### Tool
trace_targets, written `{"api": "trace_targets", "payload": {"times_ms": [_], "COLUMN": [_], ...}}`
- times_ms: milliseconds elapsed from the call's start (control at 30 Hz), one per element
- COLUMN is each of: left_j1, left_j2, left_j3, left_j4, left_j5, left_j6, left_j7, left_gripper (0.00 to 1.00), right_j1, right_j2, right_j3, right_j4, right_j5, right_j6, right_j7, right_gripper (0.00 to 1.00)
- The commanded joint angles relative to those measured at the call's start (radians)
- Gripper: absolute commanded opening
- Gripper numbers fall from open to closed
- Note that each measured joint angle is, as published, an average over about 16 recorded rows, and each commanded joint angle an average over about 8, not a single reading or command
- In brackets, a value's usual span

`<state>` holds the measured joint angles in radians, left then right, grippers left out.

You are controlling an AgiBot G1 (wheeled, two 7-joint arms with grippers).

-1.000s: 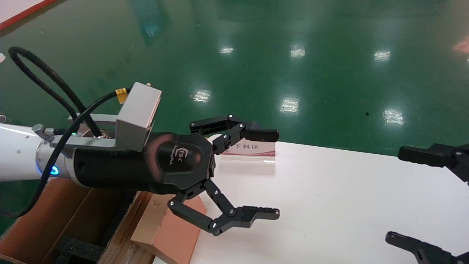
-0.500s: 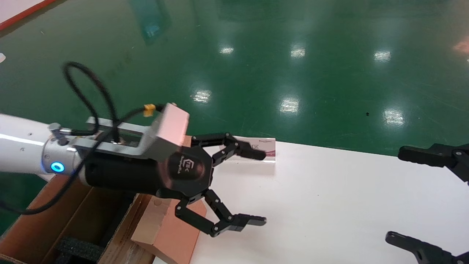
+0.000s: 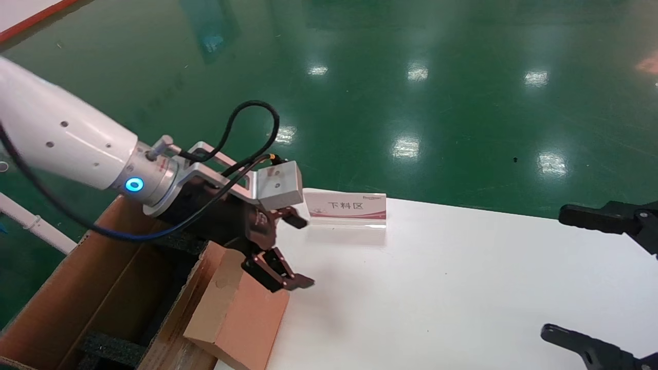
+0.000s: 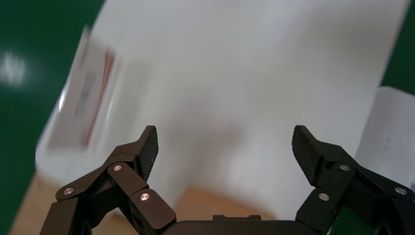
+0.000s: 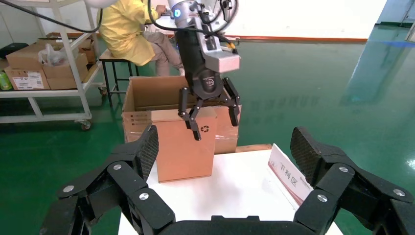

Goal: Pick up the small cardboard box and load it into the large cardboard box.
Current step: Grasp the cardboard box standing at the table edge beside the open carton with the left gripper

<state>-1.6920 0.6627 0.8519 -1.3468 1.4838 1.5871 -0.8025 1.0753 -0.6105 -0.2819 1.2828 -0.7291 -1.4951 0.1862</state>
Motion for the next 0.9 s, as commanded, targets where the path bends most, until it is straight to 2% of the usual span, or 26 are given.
{"api": "trace_targets", "payload": {"times_ms": [33, 200, 367, 900], "left_j1": [-0.059, -0.182, -0.289, -0.519], "left_j2": [0.01, 0.033, 0.052, 0.078], "left_j3": [0.074, 0.239, 0.371, 0.724], "left_j4": [0.001, -0.002, -0.007, -0.012], "left_j5": [0.047, 0.096, 0.096, -0.028], "left_j6": [0.003, 0.001, -0.003, -0.012], "left_j7": [-0.077, -0.251, -0.369, -0.532], "left_gripper": [1.0, 1.0, 1.0, 1.0], "right_j1": [0.0, 0.0, 0.0, 0.0], "right_j2": [0.0, 0.0, 0.0, 0.001], "right_j3": [0.0, -0.001, -0.001, -0.002], "right_j4": [0.0, 0.0, 0.0, 0.0], "right_j5": [0.0, 0.0, 0.001, 0.001], "right_j6": [0.0, 0.0, 0.0, 0.001], "right_j7": [0.0, 0.0, 0.0, -0.001], "right_gripper": [1.0, 1.0, 1.0, 1.0]}}
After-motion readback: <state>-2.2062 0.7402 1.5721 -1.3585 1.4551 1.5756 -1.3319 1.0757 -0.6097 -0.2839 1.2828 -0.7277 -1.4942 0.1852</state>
